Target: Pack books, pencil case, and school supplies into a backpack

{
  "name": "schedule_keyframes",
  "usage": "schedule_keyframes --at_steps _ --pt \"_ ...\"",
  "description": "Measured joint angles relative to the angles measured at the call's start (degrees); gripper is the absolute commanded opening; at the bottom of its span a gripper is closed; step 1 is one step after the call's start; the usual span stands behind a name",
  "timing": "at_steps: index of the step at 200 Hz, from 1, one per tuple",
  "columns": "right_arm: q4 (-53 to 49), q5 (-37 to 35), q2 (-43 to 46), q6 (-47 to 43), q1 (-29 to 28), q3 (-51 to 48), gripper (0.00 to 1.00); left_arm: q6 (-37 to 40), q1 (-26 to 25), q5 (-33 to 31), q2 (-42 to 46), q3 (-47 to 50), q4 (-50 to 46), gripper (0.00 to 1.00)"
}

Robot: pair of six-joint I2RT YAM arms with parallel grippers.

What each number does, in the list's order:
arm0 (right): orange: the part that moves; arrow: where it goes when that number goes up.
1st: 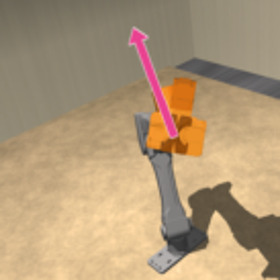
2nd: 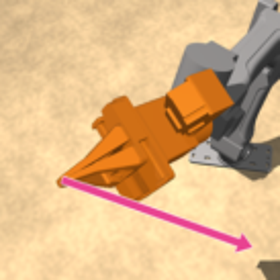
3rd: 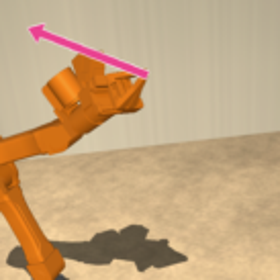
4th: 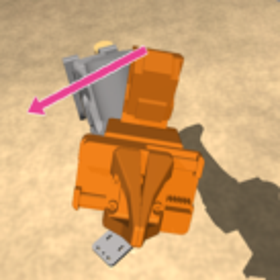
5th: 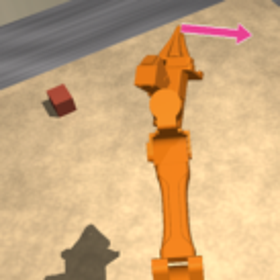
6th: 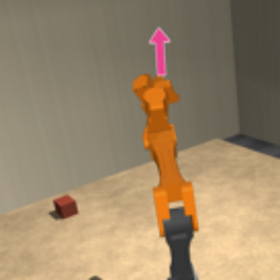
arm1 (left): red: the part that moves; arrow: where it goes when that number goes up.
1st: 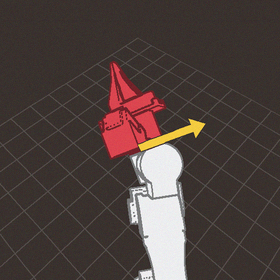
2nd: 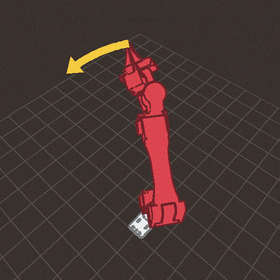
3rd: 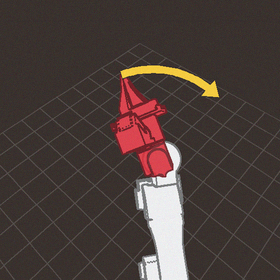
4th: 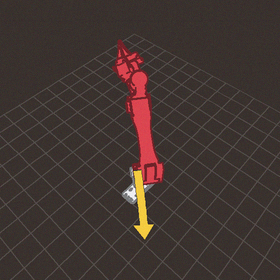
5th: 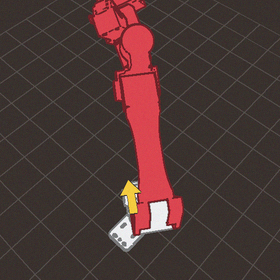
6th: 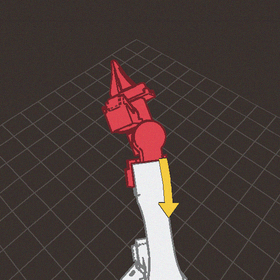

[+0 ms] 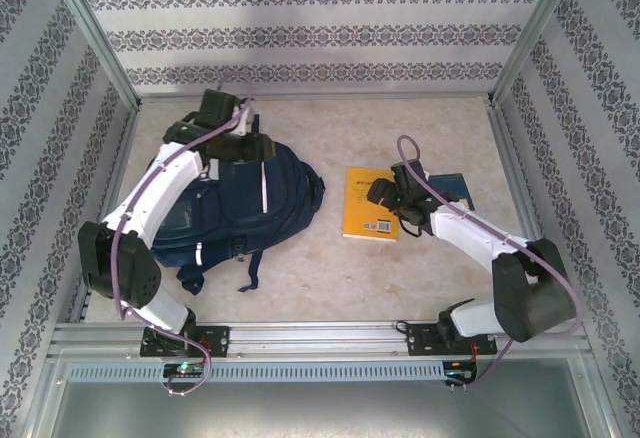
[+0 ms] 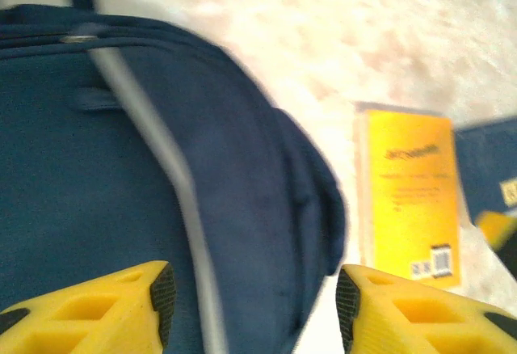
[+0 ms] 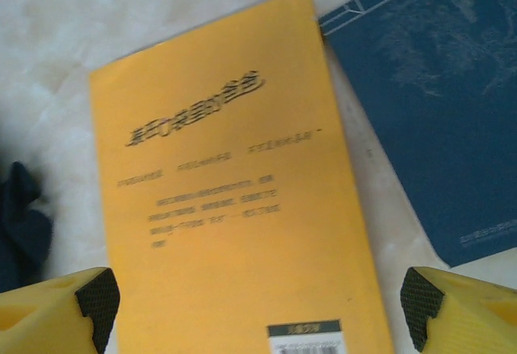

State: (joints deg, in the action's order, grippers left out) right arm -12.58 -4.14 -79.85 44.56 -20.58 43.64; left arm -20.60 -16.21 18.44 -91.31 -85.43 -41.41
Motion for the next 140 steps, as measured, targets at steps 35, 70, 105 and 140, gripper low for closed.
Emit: schedule_keyframes --at_steps 35,70,105,140 --pt "1.53 5.57 -5.86 0.00 3.91 0.00 0.90 -3.89 -9.77 2.56 -6.93 -3.58 5.66 0.60" --pt "2.78 9.86 -8.81 0.02 6.56 0.13 0.90 -8.17 -15.30 4.39 -20.24 -8.55 9.97 0.62" --pt "4.42 13.51 -9.38 0.04 8.13 0.13 0.90 -13.29 -17.22 6.54 -30.38 -11.43 12.74 0.62" --pt "6.67 17.42 -9.90 0.37 9.99 0.11 0.86 -17.20 -17.55 7.04 -35.12 -14.84 13.88 0.62"
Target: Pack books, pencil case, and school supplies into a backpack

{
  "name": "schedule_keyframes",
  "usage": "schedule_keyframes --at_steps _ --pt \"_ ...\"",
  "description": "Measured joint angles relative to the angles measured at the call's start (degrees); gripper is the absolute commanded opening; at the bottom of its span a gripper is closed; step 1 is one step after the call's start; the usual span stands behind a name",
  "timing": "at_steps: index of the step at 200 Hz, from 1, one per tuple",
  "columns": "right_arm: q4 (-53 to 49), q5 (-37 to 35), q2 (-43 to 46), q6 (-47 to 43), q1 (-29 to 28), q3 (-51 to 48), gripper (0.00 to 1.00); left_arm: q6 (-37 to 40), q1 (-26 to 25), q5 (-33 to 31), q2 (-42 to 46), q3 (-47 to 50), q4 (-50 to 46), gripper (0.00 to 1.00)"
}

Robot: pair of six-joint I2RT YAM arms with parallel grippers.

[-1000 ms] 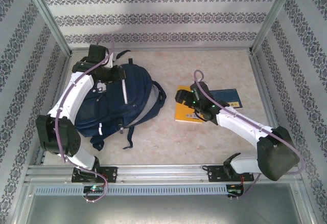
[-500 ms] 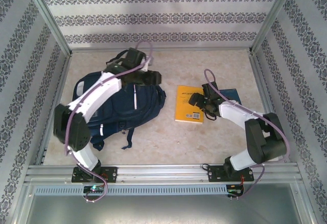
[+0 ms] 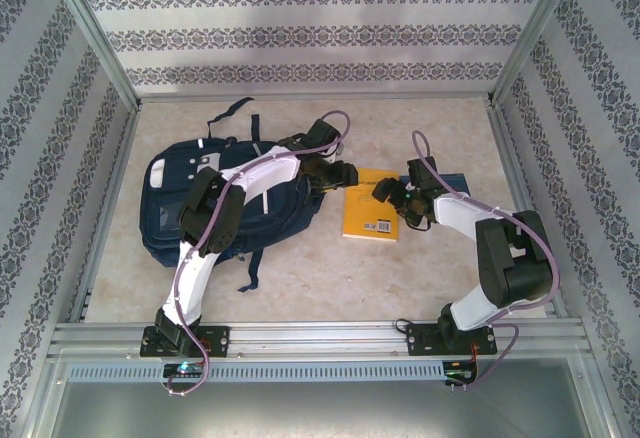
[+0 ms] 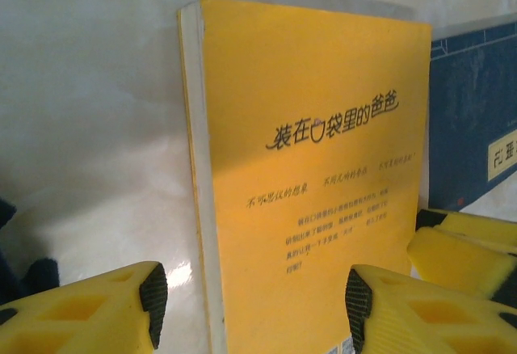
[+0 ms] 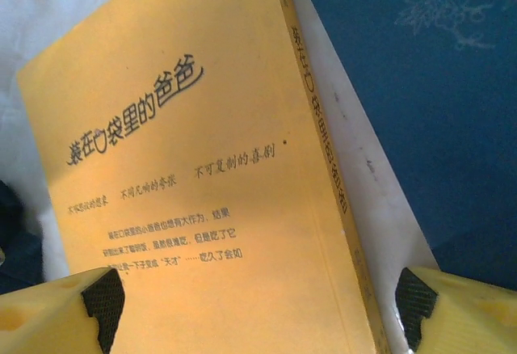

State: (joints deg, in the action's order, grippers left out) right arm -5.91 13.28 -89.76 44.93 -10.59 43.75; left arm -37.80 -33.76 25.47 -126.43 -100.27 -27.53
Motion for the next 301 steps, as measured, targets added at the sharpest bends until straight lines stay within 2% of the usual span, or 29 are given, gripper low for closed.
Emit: schedule_keyframes --at_steps 97,176,301 --pt "6.10 8.07 -2.89 3.45 1.79 -0.39 0.83 -4.52 -1.14 -1.55 -5.38 -5.51 -0.50 0.62" --pt "7.91 9.53 -2.93 4.39 1.86 -1.05 0.83 -4.46 -1.79 -5.18 -5.42 -6.38 -3.37 0.62" --pt "8.31 10.43 -3.41 4.39 1.81 -1.14 0.83 -1.36 -1.86 -7.52 -5.42 -7.21 -7.06 0.63"
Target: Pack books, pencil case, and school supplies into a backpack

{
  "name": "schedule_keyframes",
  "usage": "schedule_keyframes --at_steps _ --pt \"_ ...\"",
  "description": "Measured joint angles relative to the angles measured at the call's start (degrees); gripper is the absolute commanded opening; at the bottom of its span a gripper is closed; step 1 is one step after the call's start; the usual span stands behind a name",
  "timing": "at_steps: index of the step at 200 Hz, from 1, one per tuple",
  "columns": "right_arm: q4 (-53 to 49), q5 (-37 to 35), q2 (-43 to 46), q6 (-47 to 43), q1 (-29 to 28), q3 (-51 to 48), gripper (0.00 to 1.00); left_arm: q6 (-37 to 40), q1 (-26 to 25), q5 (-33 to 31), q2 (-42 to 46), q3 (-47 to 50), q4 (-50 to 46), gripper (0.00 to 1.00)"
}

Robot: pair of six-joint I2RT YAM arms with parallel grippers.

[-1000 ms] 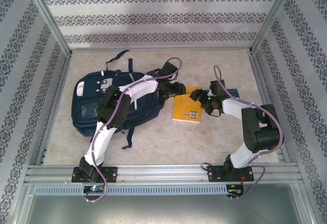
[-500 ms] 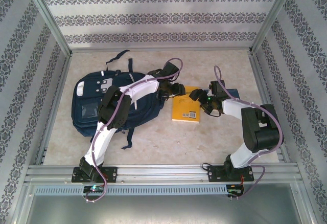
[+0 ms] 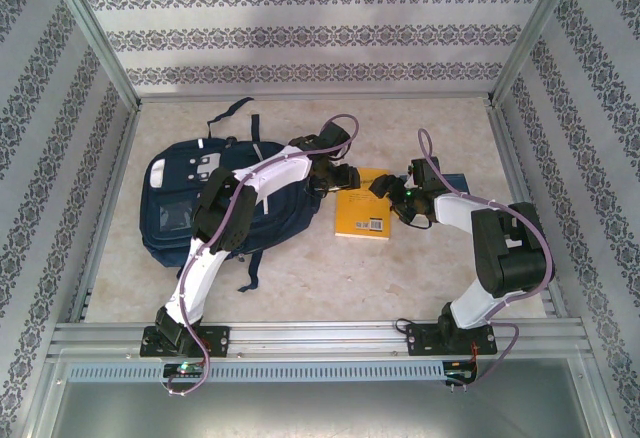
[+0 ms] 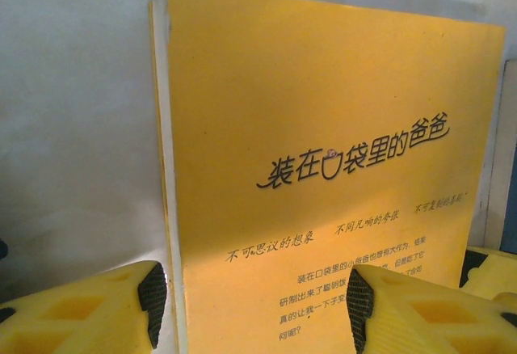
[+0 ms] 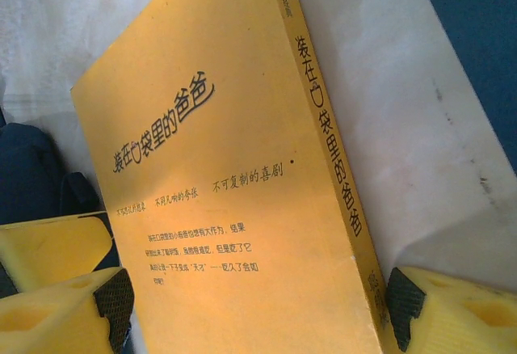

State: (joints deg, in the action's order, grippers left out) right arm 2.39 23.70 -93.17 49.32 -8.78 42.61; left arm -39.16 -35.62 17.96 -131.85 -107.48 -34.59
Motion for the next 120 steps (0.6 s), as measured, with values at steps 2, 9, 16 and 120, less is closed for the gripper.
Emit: schedule_keyframes --at_steps 2,9,16,120 --pt "0.00 0.00 0.00 0.00 0.00 0.00 0.83 0.04 0.02 -0.07 0.00 0.00 -0.02 0.63" --pt "-0.02 0.00 0.00 0.00 0.00 0.00 0.83 0.15 0.11 -0.22 0.00 0.04 -0.07 0.63" --pt "0.00 0.00 0.00 0.00 0.00 0.00 0.83 0.24 0.11 -0.37 0.00 0.20 -0.07 0.63" --pt "0.66 1.73 -0.85 0.35 -0.11 0.35 0.82 -0.15 -0.13 2.60 -0.35 1.18 0.52 0.59"
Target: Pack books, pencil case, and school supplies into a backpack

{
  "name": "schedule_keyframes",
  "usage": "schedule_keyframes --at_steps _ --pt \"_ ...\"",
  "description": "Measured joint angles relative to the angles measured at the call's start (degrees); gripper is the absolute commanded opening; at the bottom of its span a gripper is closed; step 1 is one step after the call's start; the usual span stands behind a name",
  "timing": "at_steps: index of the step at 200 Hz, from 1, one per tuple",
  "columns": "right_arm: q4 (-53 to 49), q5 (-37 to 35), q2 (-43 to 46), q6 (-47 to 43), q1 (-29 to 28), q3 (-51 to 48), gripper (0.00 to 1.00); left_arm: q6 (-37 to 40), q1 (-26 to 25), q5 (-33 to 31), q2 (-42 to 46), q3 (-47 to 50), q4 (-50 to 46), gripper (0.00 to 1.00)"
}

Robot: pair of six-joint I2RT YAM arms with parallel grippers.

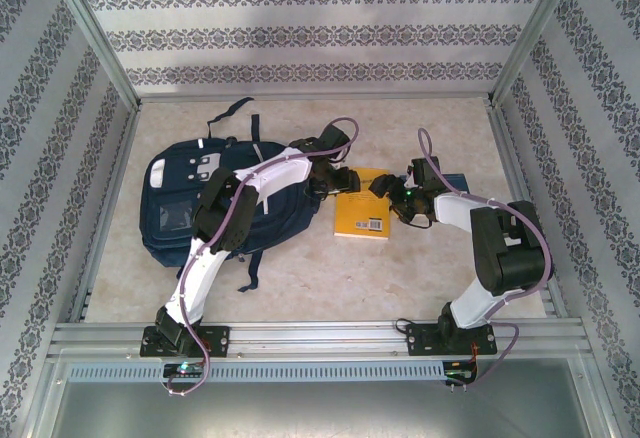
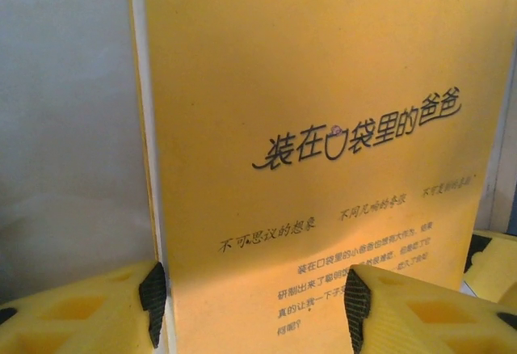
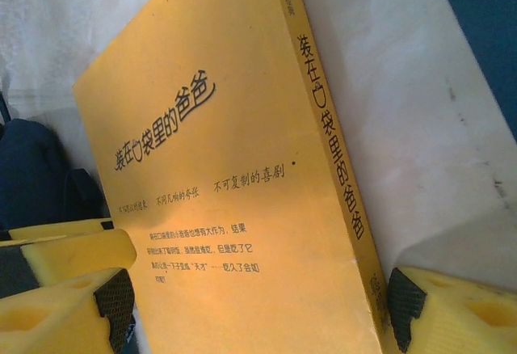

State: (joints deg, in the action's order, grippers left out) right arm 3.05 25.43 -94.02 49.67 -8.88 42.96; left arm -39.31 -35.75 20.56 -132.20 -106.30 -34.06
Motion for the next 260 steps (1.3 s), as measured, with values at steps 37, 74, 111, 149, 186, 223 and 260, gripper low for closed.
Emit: schedule_keyframes --at_steps 37,74,111,149,186,223,260 --pt "-0.09 0.37 0.24 1.07 0.02 0.00 0.79 -0.17 0.17 -0.15 -0.22 0.22 -0.02 0.51" --pt "-1.36 2.08 2.14 2.71 -0.28 -0.57 0.78 -0.15 0.46 -0.96 -0.22 0.35 -0.07 0.48" --pt "-1.31 3.78 6.73 4.33 -0.92 -1.79 0.78 -0.02 0.63 -1.57 -0.22 0.46 -0.04 0.45" --pt "1.57 4.85 8.70 7.06 -0.92 -2.91 0.78 0.09 0.94 -1.36 -0.22 1.07 0.26 0.43" --pt "8.26 5.68 7.69 11.98 -0.92 -5.44 0.78 0.07 1.22 -0.35 0.17 2.29 1.68 0.41" --pt "17.42 8.83 4.55 17.20 -3.45 -6.69 0.78 0.00 1.22 2.47 0.52 3.76 4.11 0.40" --pt "19.76 9.22 2.60 18.91 -3.63 -6.86 0.70 0.00 1.31 2.80 0.68 4.09 4.55 0.39"
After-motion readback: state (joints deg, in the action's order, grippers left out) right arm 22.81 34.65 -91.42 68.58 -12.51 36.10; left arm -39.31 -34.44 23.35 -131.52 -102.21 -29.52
